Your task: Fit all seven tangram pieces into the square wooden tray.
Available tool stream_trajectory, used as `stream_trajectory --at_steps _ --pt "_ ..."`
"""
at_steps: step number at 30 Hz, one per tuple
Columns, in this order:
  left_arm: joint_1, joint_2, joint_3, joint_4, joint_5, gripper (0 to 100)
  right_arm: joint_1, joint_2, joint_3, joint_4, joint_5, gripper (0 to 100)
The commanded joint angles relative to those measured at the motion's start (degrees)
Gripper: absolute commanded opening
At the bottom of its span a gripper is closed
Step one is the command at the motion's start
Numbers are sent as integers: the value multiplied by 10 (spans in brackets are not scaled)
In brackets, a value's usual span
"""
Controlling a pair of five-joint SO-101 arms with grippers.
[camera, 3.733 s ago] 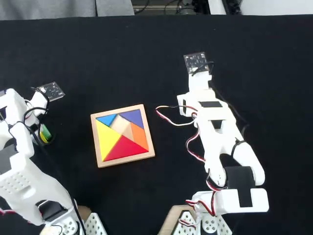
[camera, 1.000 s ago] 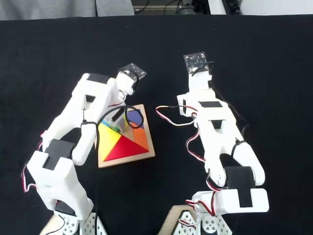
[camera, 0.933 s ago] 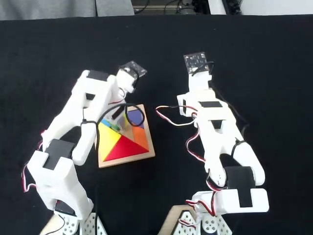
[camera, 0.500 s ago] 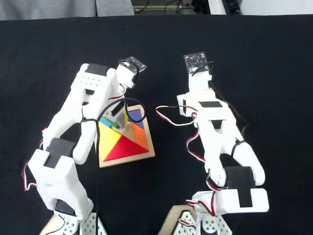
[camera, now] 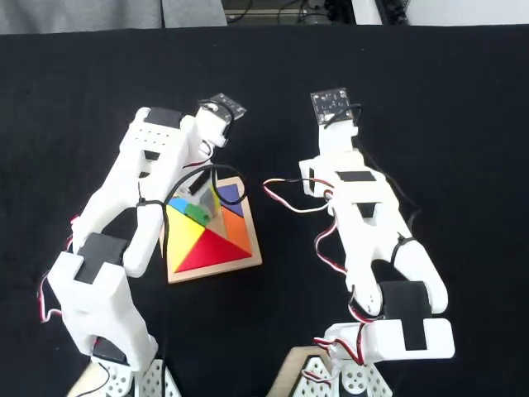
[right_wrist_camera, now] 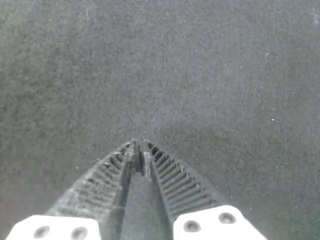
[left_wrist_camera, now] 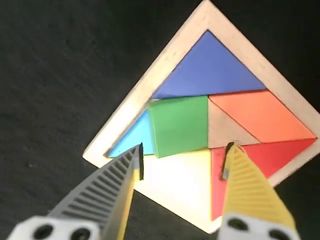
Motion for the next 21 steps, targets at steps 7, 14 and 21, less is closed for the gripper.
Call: stream_trajectory --at_steps 7,14,21 --pt "-77 16 -7 -98 -13 266 4 0 -36 -10 -1 11" --pt "-64 43 4 -108 -12 266 5 0 -36 -11 0 11" --pt "-68 44 2 -104 -11 266 5 0 -36 -11 0 11"
